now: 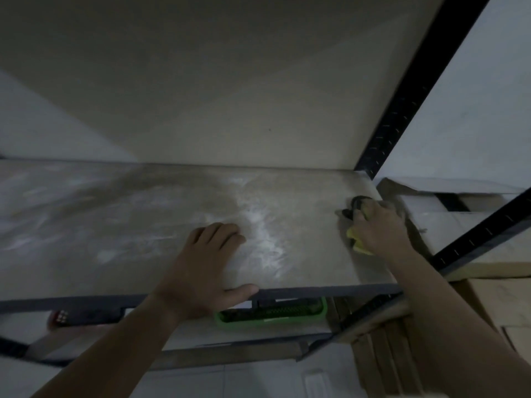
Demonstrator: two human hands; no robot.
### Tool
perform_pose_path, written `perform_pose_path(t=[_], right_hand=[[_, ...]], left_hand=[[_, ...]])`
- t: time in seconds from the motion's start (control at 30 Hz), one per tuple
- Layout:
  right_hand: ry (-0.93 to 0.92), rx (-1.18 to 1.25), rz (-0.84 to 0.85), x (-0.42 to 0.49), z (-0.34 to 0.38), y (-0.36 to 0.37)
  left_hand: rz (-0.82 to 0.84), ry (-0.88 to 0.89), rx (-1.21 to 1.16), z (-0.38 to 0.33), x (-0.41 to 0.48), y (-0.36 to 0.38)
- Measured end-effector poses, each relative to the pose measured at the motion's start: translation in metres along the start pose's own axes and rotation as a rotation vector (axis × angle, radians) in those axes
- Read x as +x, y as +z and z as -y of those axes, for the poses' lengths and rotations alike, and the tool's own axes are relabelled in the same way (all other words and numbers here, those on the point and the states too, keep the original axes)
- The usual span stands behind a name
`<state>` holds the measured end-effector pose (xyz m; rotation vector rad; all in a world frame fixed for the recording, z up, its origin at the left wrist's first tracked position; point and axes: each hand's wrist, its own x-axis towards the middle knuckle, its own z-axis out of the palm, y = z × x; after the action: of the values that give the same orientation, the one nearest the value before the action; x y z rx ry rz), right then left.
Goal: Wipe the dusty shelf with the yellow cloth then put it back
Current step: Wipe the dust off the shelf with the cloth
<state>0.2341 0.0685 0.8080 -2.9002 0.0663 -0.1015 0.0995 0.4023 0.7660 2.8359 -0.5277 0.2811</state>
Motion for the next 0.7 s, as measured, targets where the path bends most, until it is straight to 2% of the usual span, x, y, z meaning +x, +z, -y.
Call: perform_pose_path(t=[0.03, 0.2, 0.33, 0.43, 0.5, 0.57, 0.63, 0.7], right_hand=[[0.003, -0.003, 0.025, -0.004, -0.002, 0.005], [-0.137, -0.107, -0.122, -0.04, 0.025, 0.017], [-0.318, 0.014, -0.115, -0.072, 0.087, 0.033], [-0.431, 0.091, -0.046, -0.076, 0.102, 0.038], [-0.385, 0.195, 0.001, -0.062, 0.086, 0.028], [-0.253, 0.22, -0.068, -0.046, 0.057, 0.014], [-0.095, 0.129, -0.124, -0.033, 0.025, 0.002], [0.015, -0.071, -0.014, -0.03, 0.006, 0.001]], left_hand=[[-0.002, 0.0, 0.0, 0.001, 0.0, 0.0], [-0.001, 0.012, -0.004, 0.001, 0.0, 0.001], [0.001, 0.024, 0.004, 0.001, 0.0, -0.004], [0.033, 0.012, -0.001, 0.003, -0.003, -0.009], [0.041, 0.013, 0.025, 0.014, -0.012, -0.016], [0.047, 0.004, 0.065, 0.036, -0.03, -0.027], [0.053, -0.012, 0.107, 0.064, -0.051, -0.038], [0.06, -0.031, 0.143, 0.085, -0.067, -0.045]])
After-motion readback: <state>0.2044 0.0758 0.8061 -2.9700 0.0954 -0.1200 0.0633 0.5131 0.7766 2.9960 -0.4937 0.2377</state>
